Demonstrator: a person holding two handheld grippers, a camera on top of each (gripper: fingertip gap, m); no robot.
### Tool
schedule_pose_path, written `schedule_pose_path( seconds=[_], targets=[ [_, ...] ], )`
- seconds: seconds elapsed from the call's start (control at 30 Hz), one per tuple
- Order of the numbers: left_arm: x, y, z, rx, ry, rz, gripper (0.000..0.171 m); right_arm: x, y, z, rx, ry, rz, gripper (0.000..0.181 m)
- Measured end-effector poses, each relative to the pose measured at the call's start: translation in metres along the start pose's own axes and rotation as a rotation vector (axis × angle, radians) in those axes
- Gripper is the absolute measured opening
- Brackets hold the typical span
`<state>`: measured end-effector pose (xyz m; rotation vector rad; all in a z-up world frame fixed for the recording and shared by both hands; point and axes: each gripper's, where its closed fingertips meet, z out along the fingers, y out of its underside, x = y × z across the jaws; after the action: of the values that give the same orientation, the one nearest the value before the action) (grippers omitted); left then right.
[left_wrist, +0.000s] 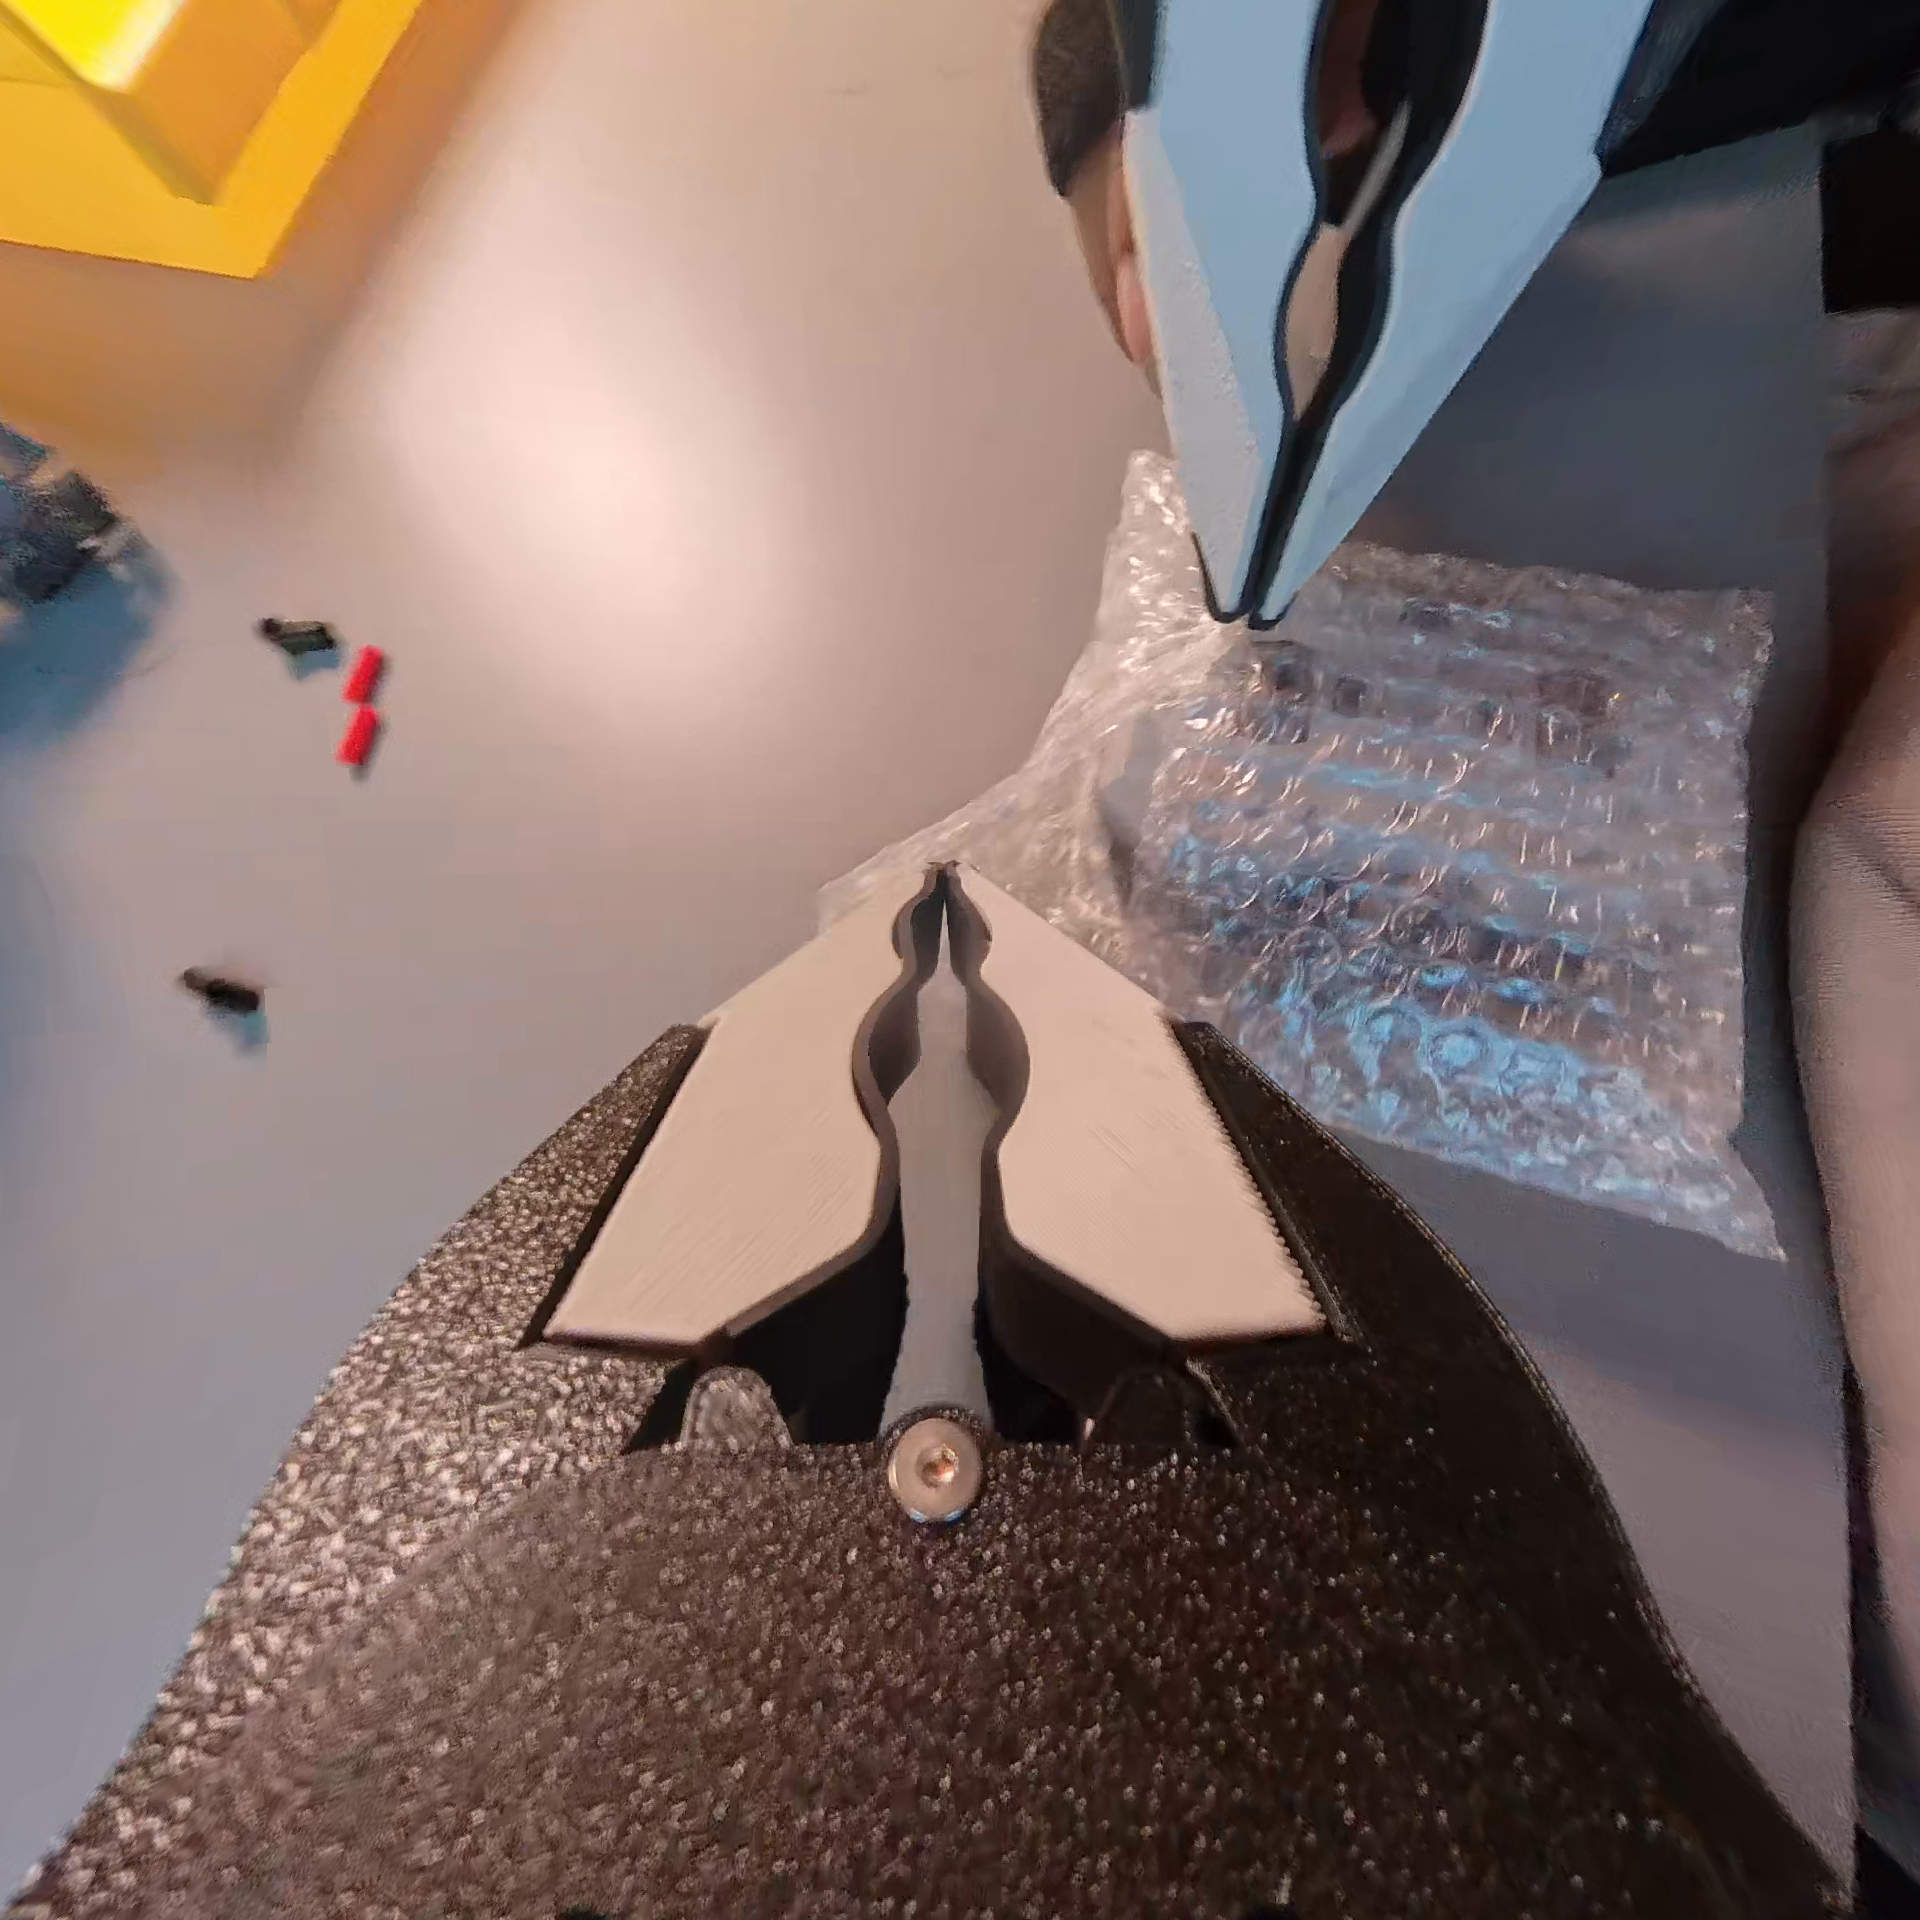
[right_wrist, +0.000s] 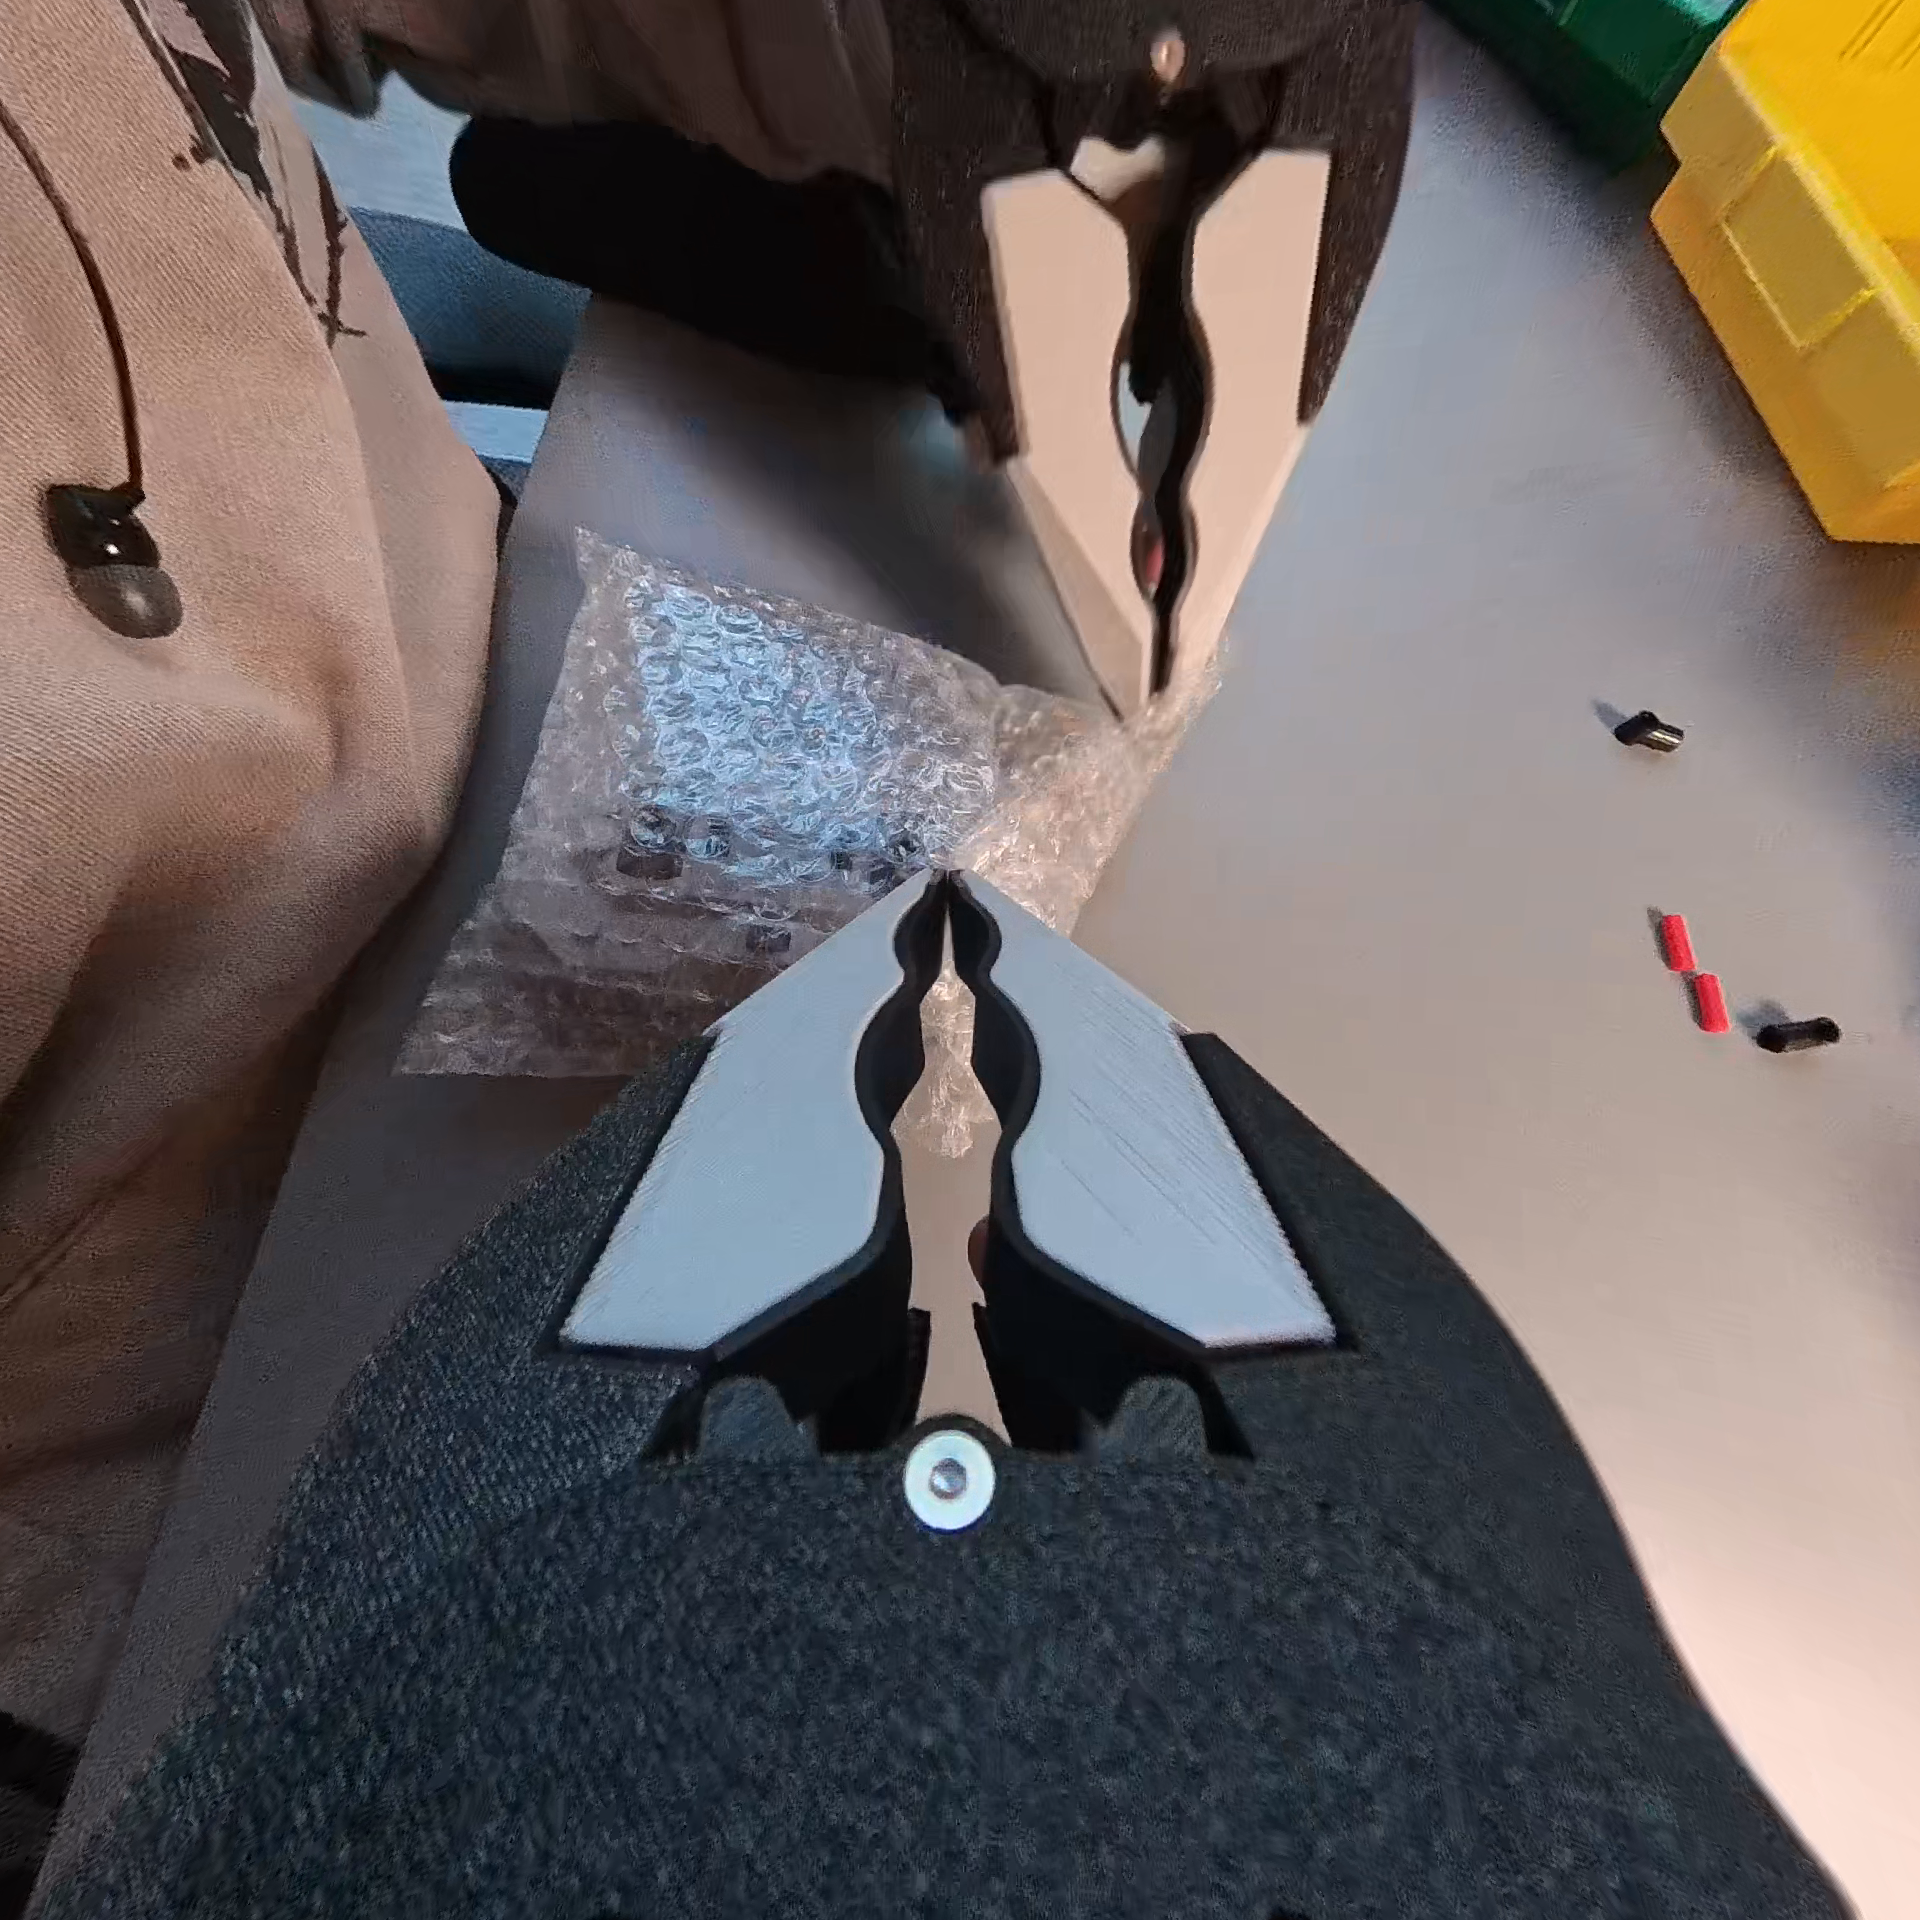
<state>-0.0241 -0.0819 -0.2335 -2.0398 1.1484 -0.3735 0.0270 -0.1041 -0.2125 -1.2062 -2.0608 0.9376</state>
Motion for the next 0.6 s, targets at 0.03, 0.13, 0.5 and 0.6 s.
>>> schedule_pose_path(
  seconds=[0.03, 0.13, 0.5, 0.6],
  targets=[
    [-0.005, -0.003, -0.014, 0.033, -0.003, -0.041, 0.000, 0.000, 0.000, 0.000, 0.005, 0.002, 0.012, 0.001],
    [0.014, -0.017, -0.053, 0.146, 0.142, -0.193, 0.000, 0.000, 0.000, -0.001, 0.030, 0.001, 0.034, 0.001],
    [0.089, -0.021, -0.005, 0.132, 0.050, -0.040, 0.068, 0.009, -0.007, -0.006, 0.118, 0.000, 0.195, 0.000],
    [0.089, -0.022, -0.004, 0.130, 0.051, -0.029, 0.062, 0.005, -0.007, -0.009, 0.140, 0.001, 0.190, 0.000]
  ],
)
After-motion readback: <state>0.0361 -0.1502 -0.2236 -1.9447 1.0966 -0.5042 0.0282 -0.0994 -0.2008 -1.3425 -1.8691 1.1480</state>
